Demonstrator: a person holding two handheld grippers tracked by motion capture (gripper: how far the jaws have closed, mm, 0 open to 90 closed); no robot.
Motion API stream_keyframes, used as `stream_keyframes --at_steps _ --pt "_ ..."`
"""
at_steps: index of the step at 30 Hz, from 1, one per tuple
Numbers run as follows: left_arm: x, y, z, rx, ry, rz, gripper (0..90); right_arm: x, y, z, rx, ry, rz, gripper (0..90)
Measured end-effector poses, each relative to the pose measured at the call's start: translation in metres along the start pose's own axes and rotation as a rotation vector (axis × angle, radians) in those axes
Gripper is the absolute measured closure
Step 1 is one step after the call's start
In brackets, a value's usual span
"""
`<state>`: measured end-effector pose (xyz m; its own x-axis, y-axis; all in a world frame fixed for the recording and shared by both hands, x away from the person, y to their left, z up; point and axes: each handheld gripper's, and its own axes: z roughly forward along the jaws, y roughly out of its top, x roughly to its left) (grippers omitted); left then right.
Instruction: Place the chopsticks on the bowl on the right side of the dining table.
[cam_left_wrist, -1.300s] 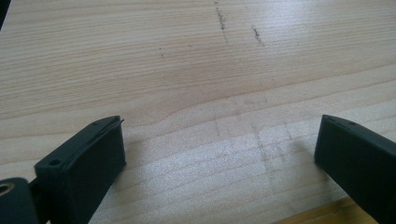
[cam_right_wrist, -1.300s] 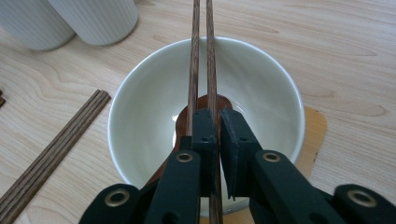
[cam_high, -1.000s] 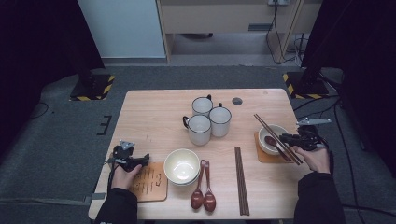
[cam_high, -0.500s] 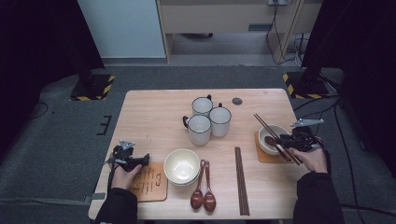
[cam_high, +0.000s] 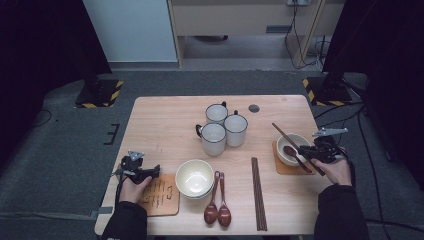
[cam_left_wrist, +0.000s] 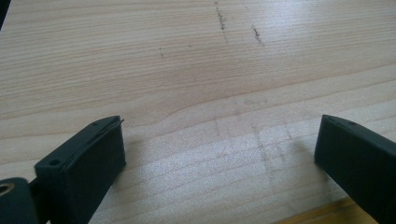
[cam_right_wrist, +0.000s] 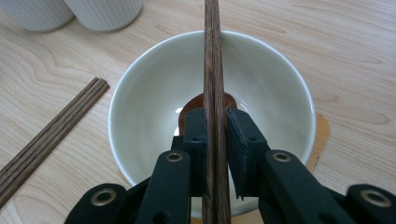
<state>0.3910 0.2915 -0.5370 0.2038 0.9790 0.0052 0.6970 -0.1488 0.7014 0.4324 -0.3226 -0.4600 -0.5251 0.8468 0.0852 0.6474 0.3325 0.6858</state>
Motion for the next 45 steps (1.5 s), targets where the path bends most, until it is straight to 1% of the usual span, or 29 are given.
stream_keyframes --at_steps 4,6,10,16,21,24,28,33,37,39,43,45 --pt "0.000 0.000 0.000 0.000 0.000 0.000 0.8 0.000 -0.001 -0.001 -0.003 0.000 -0.005 78.3" --pt "0.000 0.000 0.000 0.000 0.000 0.000 0.8 0.000 -0.001 -0.001 0.002 0.010 -0.007 78.3" --pt "0.000 0.000 0.000 0.000 0.000 0.000 0.8 0.002 -0.002 -0.002 0.007 0.028 -0.029 78.4" --pt "0.000 0.000 0.000 0.000 0.000 0.000 0.8 0.002 -0.003 -0.003 0.003 0.042 -0.040 78.3" --pt "0.000 0.000 0.000 0.000 0.000 0.000 0.8 0.002 -0.004 -0.003 0.005 0.040 -0.035 77.9" --pt "0.000 0.000 0.000 0.000 0.000 0.000 0.8 0.002 -0.004 -0.003 0.007 0.039 -0.046 77.2" --pt "0.000 0.000 0.000 0.000 0.000 0.000 0.8 0.004 -0.004 -0.002 0.008 0.030 -0.039 74.9" --pt "0.000 0.000 0.000 0.000 0.000 0.000 0.8 0.005 -0.002 -0.003 -0.002 0.022 -0.044 70.7" --pt "0.000 0.000 0.000 0.000 0.000 0.000 0.8 0.006 0.000 -0.009 -0.031 0.009 -0.034 69.3" --pt "0.000 0.000 0.000 0.000 -0.001 0.000 0.8 0.008 0.002 -0.014 -0.056 -0.012 -0.023 69.3" --pt "0.000 0.000 0.000 0.000 0.000 0.000 0.8 0.011 0.002 -0.023 -0.081 -0.041 -0.016 70.0" --pt "0.000 0.000 0.000 0.000 0.000 0.000 0.8 0.012 0.002 -0.028 -0.094 -0.058 0.010 71.2"
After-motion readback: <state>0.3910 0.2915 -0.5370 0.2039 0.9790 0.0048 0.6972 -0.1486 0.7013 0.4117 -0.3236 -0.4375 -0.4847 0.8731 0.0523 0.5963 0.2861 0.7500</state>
